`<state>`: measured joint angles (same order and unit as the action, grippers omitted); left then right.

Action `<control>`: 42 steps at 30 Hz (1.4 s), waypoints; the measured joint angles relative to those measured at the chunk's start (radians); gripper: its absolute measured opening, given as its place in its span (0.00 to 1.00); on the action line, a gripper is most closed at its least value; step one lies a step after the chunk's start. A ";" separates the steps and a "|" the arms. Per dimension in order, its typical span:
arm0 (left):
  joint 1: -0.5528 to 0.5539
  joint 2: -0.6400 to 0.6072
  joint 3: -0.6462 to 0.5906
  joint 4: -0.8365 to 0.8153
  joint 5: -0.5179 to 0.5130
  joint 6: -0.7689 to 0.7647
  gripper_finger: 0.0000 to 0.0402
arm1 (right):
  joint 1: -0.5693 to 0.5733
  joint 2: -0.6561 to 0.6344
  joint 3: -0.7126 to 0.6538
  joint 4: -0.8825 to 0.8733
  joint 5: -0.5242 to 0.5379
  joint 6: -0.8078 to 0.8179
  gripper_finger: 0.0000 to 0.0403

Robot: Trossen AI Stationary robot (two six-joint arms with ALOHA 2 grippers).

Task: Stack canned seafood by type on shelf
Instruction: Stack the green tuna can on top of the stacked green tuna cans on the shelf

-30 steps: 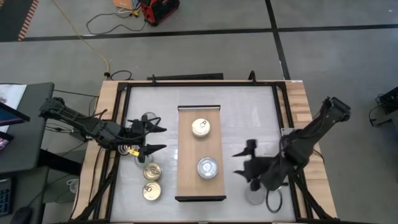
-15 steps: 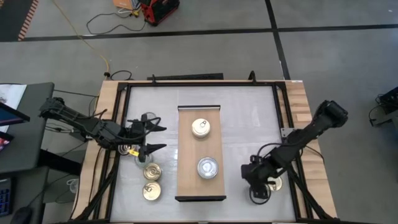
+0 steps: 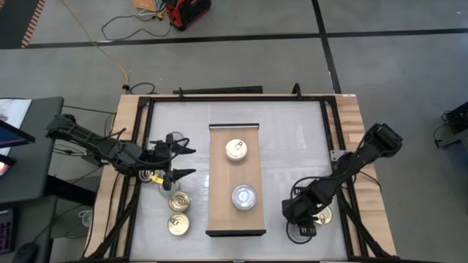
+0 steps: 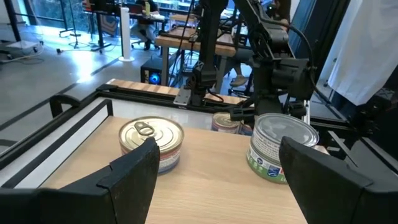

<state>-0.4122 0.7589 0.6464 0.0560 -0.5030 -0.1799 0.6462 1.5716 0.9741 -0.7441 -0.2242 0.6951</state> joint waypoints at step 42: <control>0.000 0.000 0.000 -0.052 -0.035 -0.068 0.79 | -0.078 -0.401 0.003 -0.148 0.390 -0.106 0.58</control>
<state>-0.4119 0.7589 0.6464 0.0044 -0.5382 -0.2478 0.5684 1.1709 0.9768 -0.8921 0.1658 0.5888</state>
